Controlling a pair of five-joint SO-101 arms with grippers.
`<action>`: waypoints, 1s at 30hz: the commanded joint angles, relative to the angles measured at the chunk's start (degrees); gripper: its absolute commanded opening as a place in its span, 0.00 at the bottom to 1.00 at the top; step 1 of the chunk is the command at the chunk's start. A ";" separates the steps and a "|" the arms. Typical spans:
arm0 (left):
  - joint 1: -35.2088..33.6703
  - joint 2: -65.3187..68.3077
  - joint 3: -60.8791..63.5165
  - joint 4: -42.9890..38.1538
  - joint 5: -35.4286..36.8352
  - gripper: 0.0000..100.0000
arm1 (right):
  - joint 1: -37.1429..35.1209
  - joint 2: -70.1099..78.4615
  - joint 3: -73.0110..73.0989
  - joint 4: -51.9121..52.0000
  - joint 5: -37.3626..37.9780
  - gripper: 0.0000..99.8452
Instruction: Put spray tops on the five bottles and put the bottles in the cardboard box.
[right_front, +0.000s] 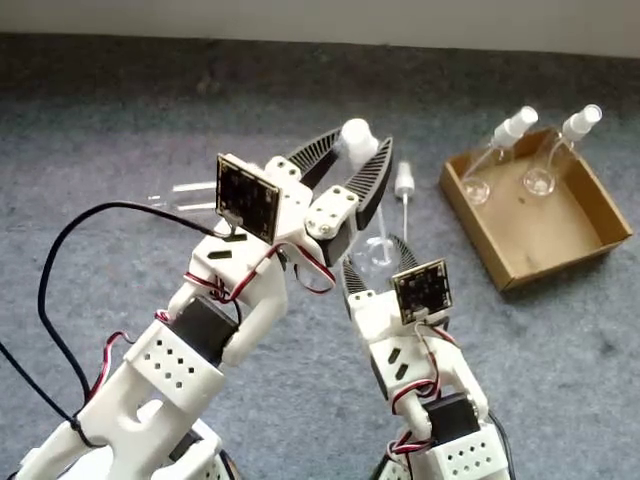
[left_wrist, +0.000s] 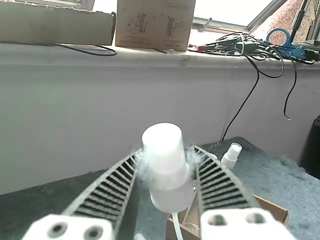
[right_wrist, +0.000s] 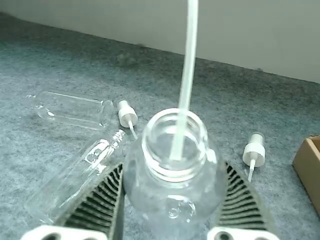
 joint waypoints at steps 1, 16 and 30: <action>0.66 -0.84 -2.59 0.26 0.44 0.00 | -0.22 -1.10 6.90 -0.22 0.00 0.13; -1.63 -0.84 -4.09 0.62 -6.86 0.00 | 1.71 -1.01 6.73 0.13 0.00 0.13; -1.98 -0.92 -4.09 0.53 -7.21 0.00 | 1.71 -0.57 6.73 0.13 0.00 0.13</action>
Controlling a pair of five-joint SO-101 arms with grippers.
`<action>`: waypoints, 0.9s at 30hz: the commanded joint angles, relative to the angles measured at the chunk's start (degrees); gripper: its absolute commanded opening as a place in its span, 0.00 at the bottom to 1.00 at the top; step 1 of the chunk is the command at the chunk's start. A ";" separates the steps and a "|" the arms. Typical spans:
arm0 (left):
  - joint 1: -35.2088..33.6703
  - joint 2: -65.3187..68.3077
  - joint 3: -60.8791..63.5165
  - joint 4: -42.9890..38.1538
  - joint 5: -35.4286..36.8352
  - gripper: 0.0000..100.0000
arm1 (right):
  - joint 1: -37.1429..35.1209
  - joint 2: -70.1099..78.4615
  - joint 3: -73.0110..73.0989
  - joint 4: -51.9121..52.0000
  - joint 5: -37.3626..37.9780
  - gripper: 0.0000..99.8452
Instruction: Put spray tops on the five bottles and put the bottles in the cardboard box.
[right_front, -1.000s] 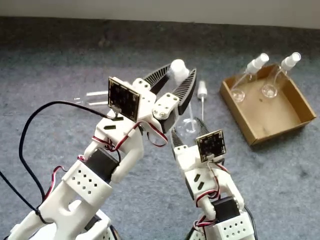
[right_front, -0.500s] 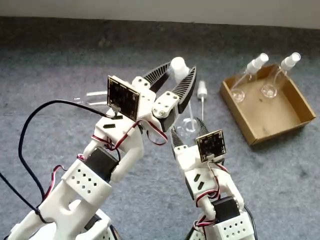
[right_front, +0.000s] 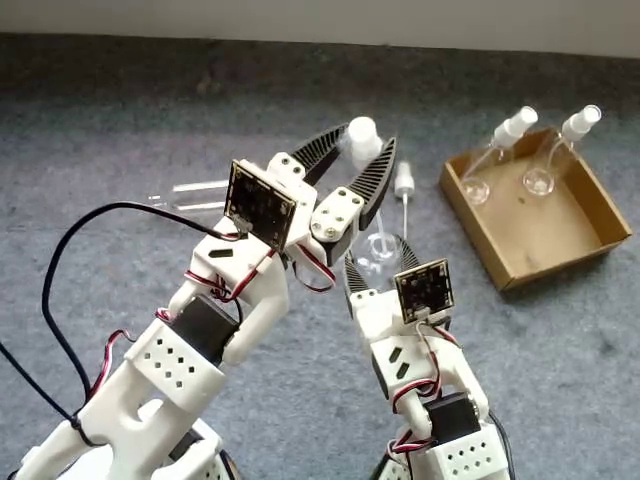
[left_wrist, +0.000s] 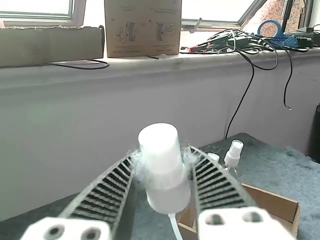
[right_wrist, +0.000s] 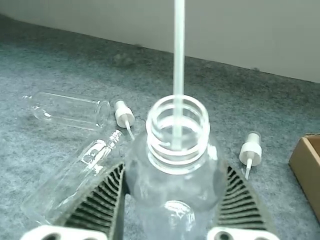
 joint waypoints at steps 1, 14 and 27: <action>-1.01 -0.92 -3.03 0.44 -0.70 0.00 | 1.01 -0.57 6.73 0.22 0.00 0.13; -4.97 -0.84 -2.86 0.35 -0.79 0.00 | 1.01 -0.57 6.73 0.22 0.00 0.13; -2.42 -0.84 -2.59 0.53 -0.70 0.00 | 1.19 -0.66 6.73 0.22 0.00 0.13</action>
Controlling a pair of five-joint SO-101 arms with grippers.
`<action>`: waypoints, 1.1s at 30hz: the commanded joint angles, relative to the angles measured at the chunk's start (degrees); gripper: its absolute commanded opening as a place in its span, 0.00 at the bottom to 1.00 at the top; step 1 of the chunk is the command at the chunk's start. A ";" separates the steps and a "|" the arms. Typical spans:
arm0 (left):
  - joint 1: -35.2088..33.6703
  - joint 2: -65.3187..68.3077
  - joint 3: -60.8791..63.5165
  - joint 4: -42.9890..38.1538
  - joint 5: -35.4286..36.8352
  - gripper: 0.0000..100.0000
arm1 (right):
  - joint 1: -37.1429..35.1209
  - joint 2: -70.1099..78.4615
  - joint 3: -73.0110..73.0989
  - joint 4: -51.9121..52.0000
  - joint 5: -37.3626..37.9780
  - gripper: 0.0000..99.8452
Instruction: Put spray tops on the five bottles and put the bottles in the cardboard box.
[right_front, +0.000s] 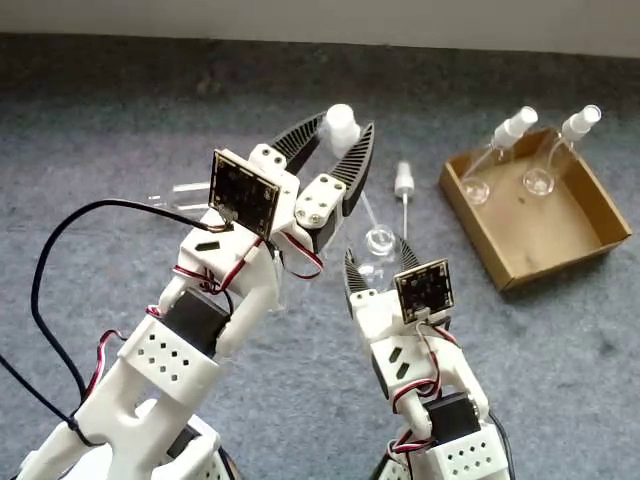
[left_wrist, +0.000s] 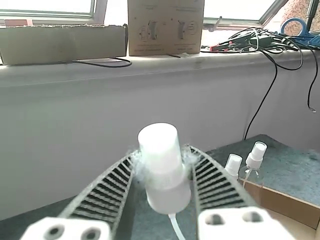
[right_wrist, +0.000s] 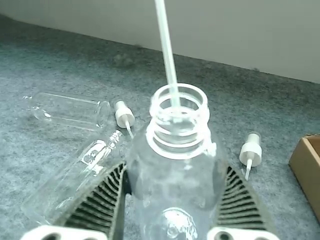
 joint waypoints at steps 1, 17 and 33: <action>3.03 -0.84 -2.59 0.53 -0.70 0.00 | 1.19 -0.66 6.73 0.22 0.00 0.13; 11.12 -0.92 -2.51 12.04 -0.44 0.00 | 1.27 -0.84 6.73 0.22 0.00 0.13; 11.12 -0.92 3.03 12.04 -0.62 0.00 | 1.27 -0.92 6.81 0.22 0.00 0.13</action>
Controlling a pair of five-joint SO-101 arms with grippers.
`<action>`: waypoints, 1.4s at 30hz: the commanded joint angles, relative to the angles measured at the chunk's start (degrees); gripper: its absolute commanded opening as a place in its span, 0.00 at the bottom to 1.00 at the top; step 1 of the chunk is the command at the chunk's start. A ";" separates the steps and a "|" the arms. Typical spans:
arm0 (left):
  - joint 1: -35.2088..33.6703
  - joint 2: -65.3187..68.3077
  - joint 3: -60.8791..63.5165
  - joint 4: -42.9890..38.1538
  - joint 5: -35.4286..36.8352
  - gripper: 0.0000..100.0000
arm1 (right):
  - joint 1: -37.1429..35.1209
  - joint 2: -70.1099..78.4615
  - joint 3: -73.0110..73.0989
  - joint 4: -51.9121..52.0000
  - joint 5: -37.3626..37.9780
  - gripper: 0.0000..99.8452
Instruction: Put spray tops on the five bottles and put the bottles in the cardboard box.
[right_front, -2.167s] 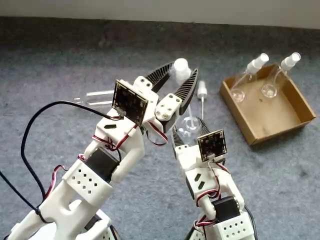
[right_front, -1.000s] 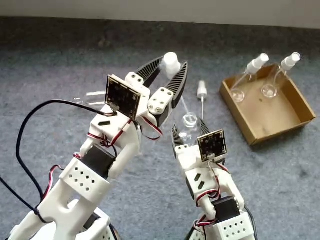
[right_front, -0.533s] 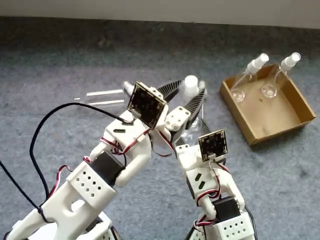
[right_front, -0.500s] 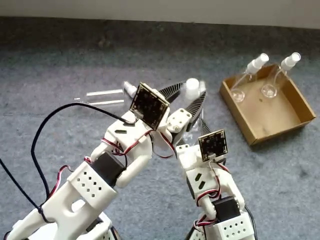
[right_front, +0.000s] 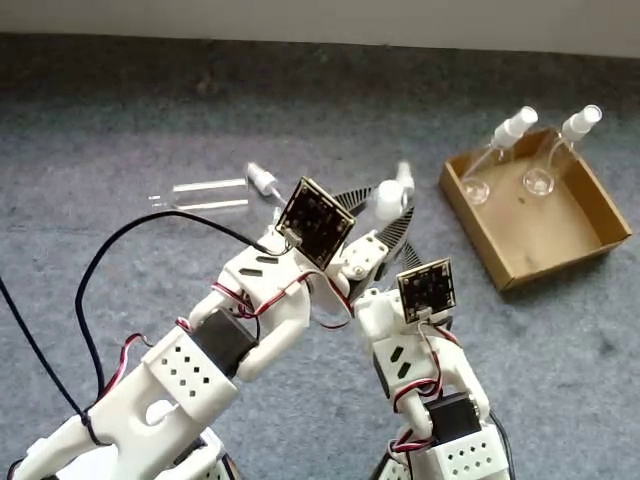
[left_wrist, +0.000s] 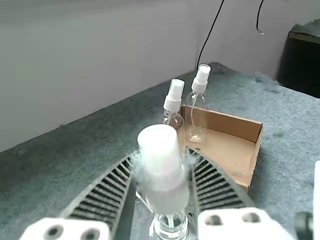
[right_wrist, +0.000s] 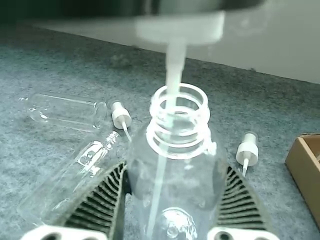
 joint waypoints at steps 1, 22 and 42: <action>0.48 -1.01 -0.48 0.26 -0.26 0.00 | 0.66 -0.92 6.81 0.22 0.00 0.13; -5.67 -1.01 1.80 0.09 0.00 0.00 | 0.66 -1.01 6.81 0.22 0.00 0.13; -4.00 -0.57 4.00 -3.69 0.09 0.00 | 0.66 -1.01 6.81 0.22 0.00 0.13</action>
